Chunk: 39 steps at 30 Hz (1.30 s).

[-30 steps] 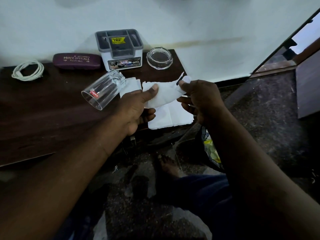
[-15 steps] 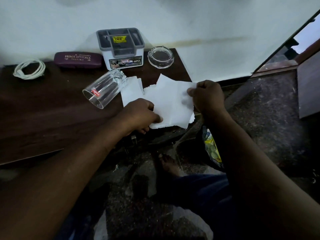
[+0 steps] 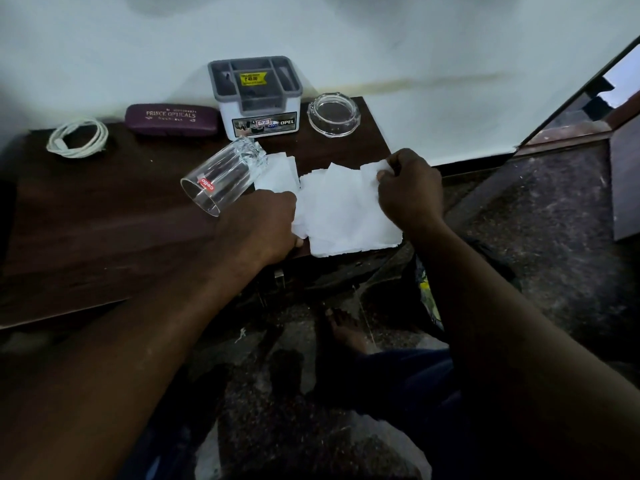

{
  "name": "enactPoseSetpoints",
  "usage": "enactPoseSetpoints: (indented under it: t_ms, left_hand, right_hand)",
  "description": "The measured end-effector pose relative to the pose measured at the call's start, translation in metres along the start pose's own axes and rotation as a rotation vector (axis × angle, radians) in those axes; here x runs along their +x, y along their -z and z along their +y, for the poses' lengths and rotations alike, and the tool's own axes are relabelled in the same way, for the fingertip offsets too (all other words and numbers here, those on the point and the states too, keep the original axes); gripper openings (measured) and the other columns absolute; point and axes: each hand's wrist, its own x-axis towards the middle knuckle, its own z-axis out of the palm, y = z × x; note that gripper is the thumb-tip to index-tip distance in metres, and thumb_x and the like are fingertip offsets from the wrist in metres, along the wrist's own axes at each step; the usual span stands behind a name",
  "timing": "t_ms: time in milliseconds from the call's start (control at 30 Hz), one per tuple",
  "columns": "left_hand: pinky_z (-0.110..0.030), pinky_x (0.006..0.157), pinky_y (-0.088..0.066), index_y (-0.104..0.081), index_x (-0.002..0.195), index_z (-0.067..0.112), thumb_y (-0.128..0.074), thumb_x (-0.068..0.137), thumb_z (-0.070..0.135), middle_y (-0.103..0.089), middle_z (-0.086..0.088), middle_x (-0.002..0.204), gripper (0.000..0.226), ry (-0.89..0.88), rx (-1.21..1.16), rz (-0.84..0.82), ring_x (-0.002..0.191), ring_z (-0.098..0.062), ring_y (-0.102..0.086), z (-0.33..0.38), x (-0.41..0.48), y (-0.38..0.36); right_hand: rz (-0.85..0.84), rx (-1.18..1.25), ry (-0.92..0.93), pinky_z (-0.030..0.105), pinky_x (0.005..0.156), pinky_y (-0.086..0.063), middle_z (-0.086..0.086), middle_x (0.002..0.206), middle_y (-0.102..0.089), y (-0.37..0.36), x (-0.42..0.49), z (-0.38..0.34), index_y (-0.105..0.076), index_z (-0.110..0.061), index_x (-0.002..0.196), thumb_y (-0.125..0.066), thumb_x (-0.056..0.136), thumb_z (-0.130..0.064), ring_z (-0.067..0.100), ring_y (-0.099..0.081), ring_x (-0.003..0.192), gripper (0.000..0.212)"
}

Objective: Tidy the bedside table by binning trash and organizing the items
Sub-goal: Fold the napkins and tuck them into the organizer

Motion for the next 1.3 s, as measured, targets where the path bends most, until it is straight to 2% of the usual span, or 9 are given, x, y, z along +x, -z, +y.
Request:
enactPoseSetpoints:
  t_ms: [167,367,467,533,667,867,1000,1200,1300]
  left_hand:
    - [-0.036,0.072,-0.052,-0.069,0.1,0.023,-0.067,0.092,0.034,-0.07,-0.007,0.1,0.014,-0.048,0.052,0.108,0.098,-0.032,-0.067,-0.004,-0.001,-0.003]
    - [-0.038,0.073,-0.054,-0.07,0.096,0.022,-0.061,0.09,0.034,-0.07,-0.006,0.098,0.016,-0.075,0.041,0.115,0.094,-0.031,-0.067,-0.003,0.0,-0.002]
    - [-0.037,0.075,-0.052,-0.068,0.091,0.023,-0.064,0.085,0.043,-0.068,-0.003,0.097,0.021,-0.033,-0.098,0.154,0.094,-0.028,-0.065,-0.001,0.001,0.009]
    - [-0.034,0.073,-0.048,-0.067,0.084,0.025,-0.065,0.083,0.044,-0.066,0.004,0.091,0.02,0.022,-0.252,0.22,0.088,-0.021,-0.062,-0.001,0.001,0.017]
    - [-0.031,0.071,-0.047,-0.064,0.076,0.021,-0.065,0.081,0.037,-0.065,0.009,0.074,0.017,0.159,-0.613,0.391,0.077,-0.012,-0.061,0.001,0.001,0.028]
    - [-0.048,0.068,-0.061,-0.063,0.076,0.016,-0.064,0.08,0.03,-0.071,0.0,0.069,0.015,0.367,-1.101,0.463,0.061,-0.017,-0.074,0.004,0.007,0.034]
    - [-0.048,0.065,-0.063,-0.065,0.087,0.023,-0.065,0.079,0.023,-0.074,-0.001,0.082,0.008,0.38,-1.159,0.544,0.061,-0.015,-0.075,-0.001,0.01,0.034]
    - [-0.048,0.061,-0.063,-0.061,0.084,0.039,-0.062,0.079,0.016,-0.071,0.002,0.077,0.024,0.338,-1.161,0.652,0.063,-0.015,-0.074,-0.007,0.011,0.035]
    - [-0.046,0.062,-0.064,-0.063,0.082,0.042,-0.06,0.079,0.017,-0.071,-0.002,0.081,0.026,0.314,-1.165,0.625,0.068,-0.018,-0.074,-0.006,0.012,0.033]
  right_hand:
    - [0.024,-0.001,-0.003,0.026,0.078,-0.039,0.008,0.108,-0.074,0.002,0.007,-0.004,-0.069,-0.014,0.107,-0.06,0.095,-0.024,0.03,-0.066,0.104,0.018]
    - [0.052,0.12,-0.009,0.022,0.077,-0.044,-0.003,0.1,-0.074,0.016,0.017,-0.022,-0.073,-0.02,0.106,-0.064,0.094,-0.031,0.018,-0.066,0.093,0.018]
    - [0.068,0.283,-0.053,0.041,0.082,-0.06,-0.005,0.088,-0.076,0.022,0.021,-0.031,-0.074,-0.022,0.097,-0.066,0.085,-0.039,0.021,-0.074,0.087,0.023]
    - [0.053,0.334,-0.067,0.048,0.082,-0.062,-0.003,0.085,-0.077,0.027,0.022,-0.032,-0.074,-0.022,0.093,-0.066,0.081,-0.038,0.024,-0.076,0.084,0.021]
    - [0.059,0.348,-0.093,0.05,0.077,-0.064,-0.001,0.085,-0.077,0.033,0.021,-0.025,-0.074,-0.021,0.093,-0.068,0.082,-0.031,0.025,-0.077,0.079,0.016]
    - [0.078,0.286,-0.119,0.05,0.074,-0.064,0.0,0.089,-0.076,0.035,0.02,-0.017,-0.073,-0.023,0.094,-0.067,0.08,-0.037,0.029,-0.077,0.074,0.021]
    - [-0.02,0.255,-0.11,0.045,0.066,-0.066,0.004,0.09,-0.076,0.021,0.014,-0.016,-0.072,-0.021,0.09,-0.07,0.089,-0.025,0.024,-0.076,0.067,0.004]
    - [-0.109,0.219,-0.154,0.046,0.084,-0.063,-0.001,0.088,-0.075,-0.006,0.015,-0.006,-0.07,-0.021,0.085,-0.073,0.085,-0.024,0.027,-0.075,0.088,0.004]
    - [-0.117,0.197,-0.172,0.034,0.082,-0.057,0.0,0.091,-0.073,-0.013,0.014,0.006,-0.069,-0.019,0.087,-0.074,0.089,-0.021,0.022,-0.07,0.091,0.006]
